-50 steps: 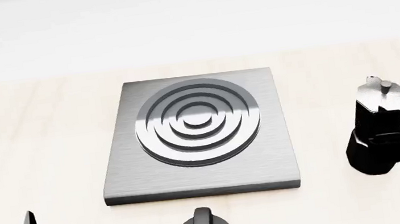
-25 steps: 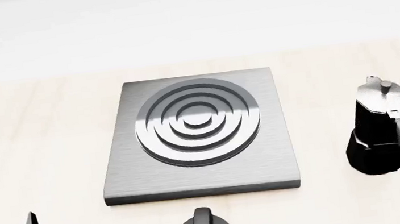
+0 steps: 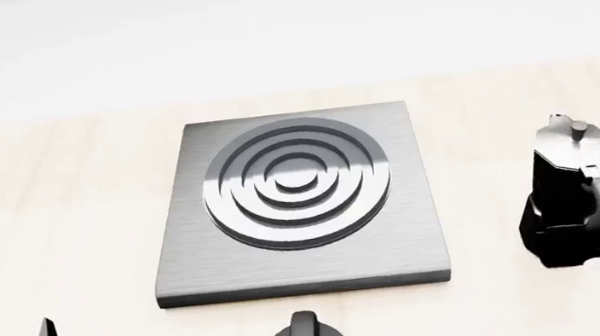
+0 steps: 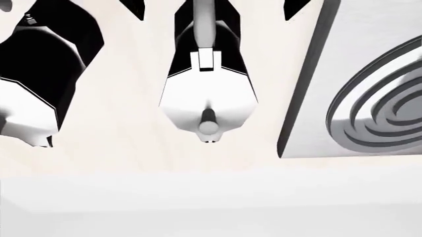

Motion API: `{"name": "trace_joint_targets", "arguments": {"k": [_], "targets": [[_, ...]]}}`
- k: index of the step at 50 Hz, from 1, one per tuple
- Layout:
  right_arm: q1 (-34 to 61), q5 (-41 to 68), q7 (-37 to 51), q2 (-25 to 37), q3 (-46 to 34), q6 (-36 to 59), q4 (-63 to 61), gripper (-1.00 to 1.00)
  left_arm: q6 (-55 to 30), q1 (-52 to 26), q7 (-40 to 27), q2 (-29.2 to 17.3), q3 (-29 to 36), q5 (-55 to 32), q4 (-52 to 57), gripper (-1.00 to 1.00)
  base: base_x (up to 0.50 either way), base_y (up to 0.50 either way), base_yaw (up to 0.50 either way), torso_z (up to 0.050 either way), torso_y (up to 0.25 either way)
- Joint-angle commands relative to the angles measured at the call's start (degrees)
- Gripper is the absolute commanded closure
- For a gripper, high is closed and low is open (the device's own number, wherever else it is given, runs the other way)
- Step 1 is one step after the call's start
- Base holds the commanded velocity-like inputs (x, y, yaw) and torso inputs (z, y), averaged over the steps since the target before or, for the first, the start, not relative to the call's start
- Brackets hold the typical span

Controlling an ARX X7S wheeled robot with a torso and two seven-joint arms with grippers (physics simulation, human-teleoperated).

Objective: Put both moka pots on the stove.

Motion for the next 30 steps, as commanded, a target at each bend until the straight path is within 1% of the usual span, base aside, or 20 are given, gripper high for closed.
{"name": "trace_joint_targets", "arguments": {"k": [1, 30], "targets": [[0.1, -0.8, -0.2, -0.7, -0.4, -2.9, 3.9, -1.00, 0.2, -0.2, -0.2, -0.2, 0.2, -0.1, -0.4, -1.00, 0.00, 0.00, 0.00, 0.000, 0.000], [0.9, -1.9, 0.7, -1.8, -1.0, -6.0, 6.9, -1.00, 0.3, -0.4, -0.8, -0.7, 0.6, -0.3, -0.5, -1.00, 0.00, 0.00, 0.00, 0.000, 0.000]]}}
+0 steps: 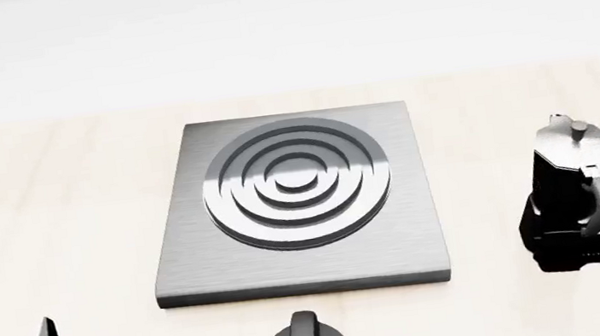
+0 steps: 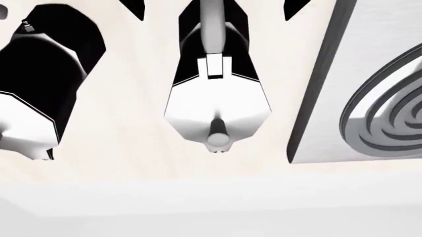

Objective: Put both moka pots on the stove.

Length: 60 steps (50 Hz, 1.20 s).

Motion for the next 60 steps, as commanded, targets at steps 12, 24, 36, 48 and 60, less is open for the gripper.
{"name": "trace_joint_targets", "arguments": {"k": [12, 24, 36, 48, 60], "targets": [[1.5, -1.2, -0.2, -0.9, -1.0, -3.4, 5.5, -1.00, 0.1, 0.0, -0.5, -0.4, 0.2, -0.2, 0.1, -1.00, 0.00, 0.00, 0.00, 0.000, 0.000], [1.4, -1.2, -0.2, -1.0, -1.0, -3.8, 6.1, -1.00, 0.3, -0.1, -0.6, -0.5, 0.4, -0.3, -0.2, -1.00, 0.00, 0.00, 0.00, 0.000, 0.000], [1.0, -1.1, 0.0, -1.1, -1.2, -3.4, 5.2, 1.00, 0.6, -0.1, -0.8, -0.7, 0.5, -0.3, -0.4, -1.00, 0.00, 0.00, 0.00, 0.000, 0.000], [1.1, -1.3, -0.2, -1.1, -1.7, -3.8, 5.4, 1.00, 0.5, -0.3, -1.0, -0.9, 0.6, -0.5, -0.4, -1.00, 0.00, 0.00, 0.00, 0.000, 0.000], [0.7, 0.5, 1.9, -0.4, -1.0, 0.9, -9.5, 1.00, 0.5, -0.3, -1.2, -1.1, 0.9, -0.4, -0.4, -1.00, 0.00, 0.00, 0.00, 0.000, 0.000]]}}
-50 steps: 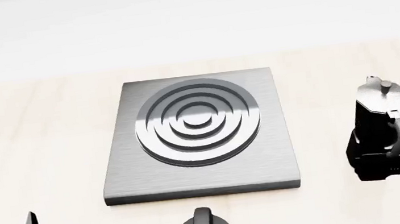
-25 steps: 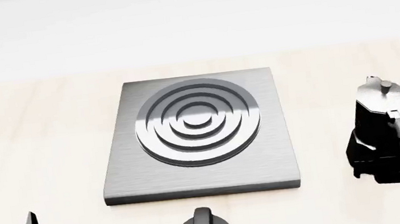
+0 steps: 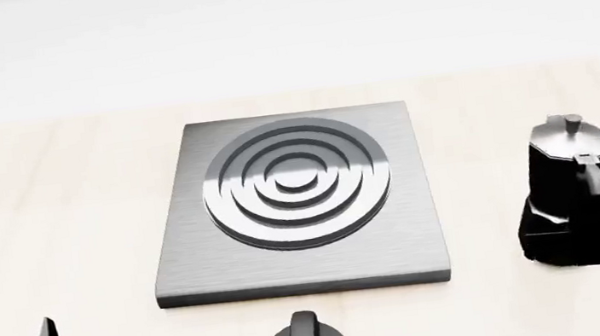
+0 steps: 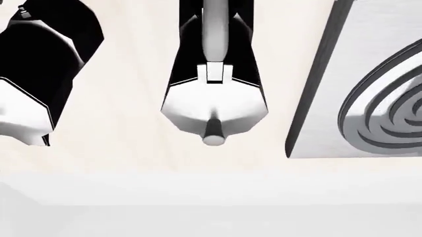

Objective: Put both moka pots on the stove.

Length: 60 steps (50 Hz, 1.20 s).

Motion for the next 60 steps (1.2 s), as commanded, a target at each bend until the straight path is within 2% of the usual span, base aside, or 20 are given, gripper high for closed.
{"name": "trace_joint_targets", "arguments": {"k": [1, 24, 29, 42, 60], "targets": [[0.5, 1.6, 1.2, 0.6, 0.4, 4.3, -12.0, 1.00, 0.1, 0.0, -0.2, -0.2, 0.1, -0.1, 0.0, -1.00, 0.00, 0.00, 0.00, 0.000, 0.000], [2.5, 3.9, 2.9, 1.1, -0.7, 10.8, -29.2, 1.00, -0.3, -0.2, -0.7, -0.6, 0.2, -0.3, -0.1, -1.00, 0.00, 0.00, 0.00, 0.000, 0.001], [2.4, 4.1, 2.1, -0.1, -0.6, 6.1, -31.9, 1.00, -0.7, -0.3, -0.7, -0.8, 0.1, -0.7, 0.2, -1.00, 0.00, 0.00, 0.00, 0.000, 0.000], [2.5, 1.4, 0.6, -6.2, -2.6, -10.1, -27.6, 1.00, -0.3, -0.3, -0.7, -1.0, 0.3, -0.9, -0.4, -1.00, 0.00, 0.00, 0.00, 0.000, 0.001], [9.5, -2.5, -2.4, -18.6, -8.2, -29.3, -2.8, 1.00, -0.7, -0.6, -0.4, -1.6, -0.2, -2.5, -0.7, -1.00, 0.00, 0.00, 0.00, 0.000, 0.001]]}}
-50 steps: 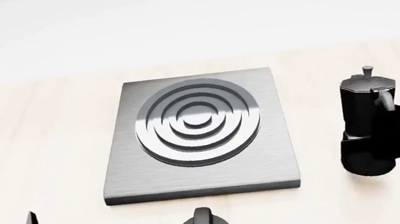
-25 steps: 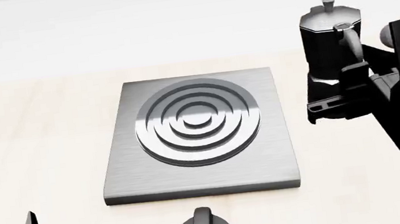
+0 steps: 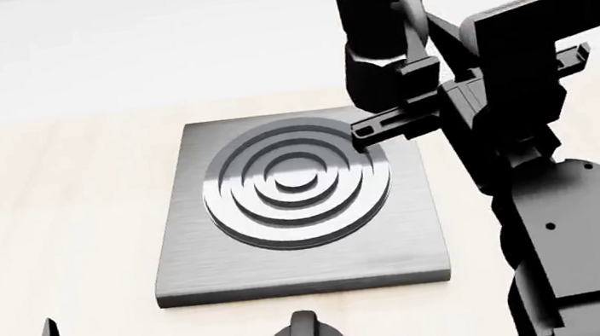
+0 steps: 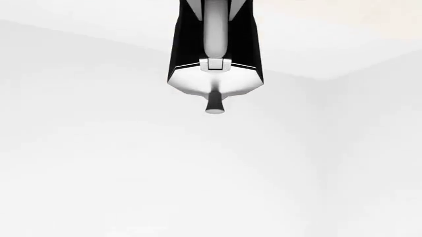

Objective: Put both moka pots on the stove.

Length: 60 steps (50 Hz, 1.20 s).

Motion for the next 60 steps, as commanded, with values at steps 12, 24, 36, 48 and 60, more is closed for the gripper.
{"name": "trace_joint_targets", "arguments": {"k": [12, 24, 36, 48, 60], "targets": [[11.4, -2.7, -4.9, -13.2, -3.7, -22.5, 31.7, 1.00, 1.6, 0.1, 1.4, -0.9, -0.6, -3.1, -0.5, -1.00, 0.00, 0.00, 0.00, 0.000, 0.001], [16.4, -0.4, -6.3, -16.8, -7.4, -31.5, 46.9, 1.00, 3.4, 0.5, 1.8, -1.3, -1.3, -3.8, -1.1, -1.00, 0.00, 0.00, 0.00, 0.000, 0.002], [21.3, 23.1, -3.5, -16.8, -33.3, -40.8, 59.3, 1.00, 3.9, 0.5, 1.6, -1.4, -1.3, -3.9, -1.3, -1.00, 0.00, 0.00, 0.00, 0.000, 0.001], [21.6, 31.7, -2.6, -16.8, -42.4, -43.2, 60.3, 1.00, 3.8, 0.4, 1.4, -1.5, -1.1, -3.5, -1.6, -1.00, 0.00, 0.00, 0.00, 0.000, -0.092], [21.5, 35.9, -2.7, -16.7, -46.8, -44.7, 60.6, 1.00, 4.4, 0.5, 1.3, -1.5, -1.1, -4.0, -1.9, -1.00, 0.00, 0.00, 0.00, 0.000, -0.184]]}}
